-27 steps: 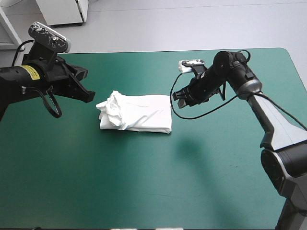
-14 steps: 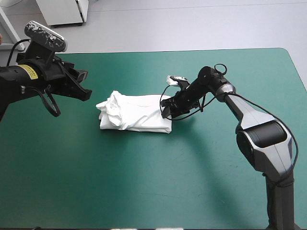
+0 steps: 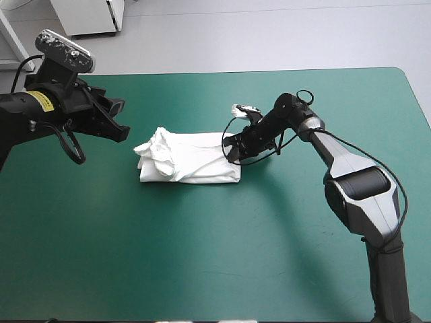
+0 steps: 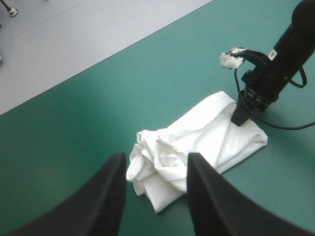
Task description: Fold the cloth
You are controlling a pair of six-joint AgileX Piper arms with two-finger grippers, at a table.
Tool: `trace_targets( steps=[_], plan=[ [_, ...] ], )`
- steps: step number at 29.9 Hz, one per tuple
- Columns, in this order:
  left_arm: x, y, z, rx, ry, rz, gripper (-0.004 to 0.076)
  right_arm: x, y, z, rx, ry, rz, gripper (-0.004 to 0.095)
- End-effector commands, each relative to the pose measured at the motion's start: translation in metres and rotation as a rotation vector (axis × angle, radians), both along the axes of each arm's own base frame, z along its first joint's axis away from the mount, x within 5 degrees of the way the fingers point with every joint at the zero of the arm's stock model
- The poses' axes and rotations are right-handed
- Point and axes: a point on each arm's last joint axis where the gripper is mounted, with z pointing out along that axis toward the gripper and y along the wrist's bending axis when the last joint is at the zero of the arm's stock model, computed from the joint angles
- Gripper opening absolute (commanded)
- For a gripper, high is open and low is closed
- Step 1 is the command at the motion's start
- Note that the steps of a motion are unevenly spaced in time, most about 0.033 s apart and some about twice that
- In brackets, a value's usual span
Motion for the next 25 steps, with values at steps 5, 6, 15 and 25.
trace_targets(
  steps=[5,6,15,25],
  plan=[
    [-0.018,0.002,0.010,-0.045,-0.010,-0.025,0.0299,0.003,-0.023,0.035,-0.083,-0.125,0.011,-0.0007],
    [-0.019,0.003,0.011,-0.047,-0.013,-0.025,0.0299,0.002,-0.027,0.036,-0.114,-0.128,0.016,-0.0007],
    [-0.022,0.004,0.012,-0.050,-0.021,-0.025,0.0299,0.000,-0.119,0.074,-0.358,-0.149,-0.141,-0.0007],
    [-0.022,0.004,0.012,-0.048,-0.022,-0.029,0.0299,-0.057,-0.268,0.085,-0.505,-0.055,-0.446,-0.0007]
  ],
)
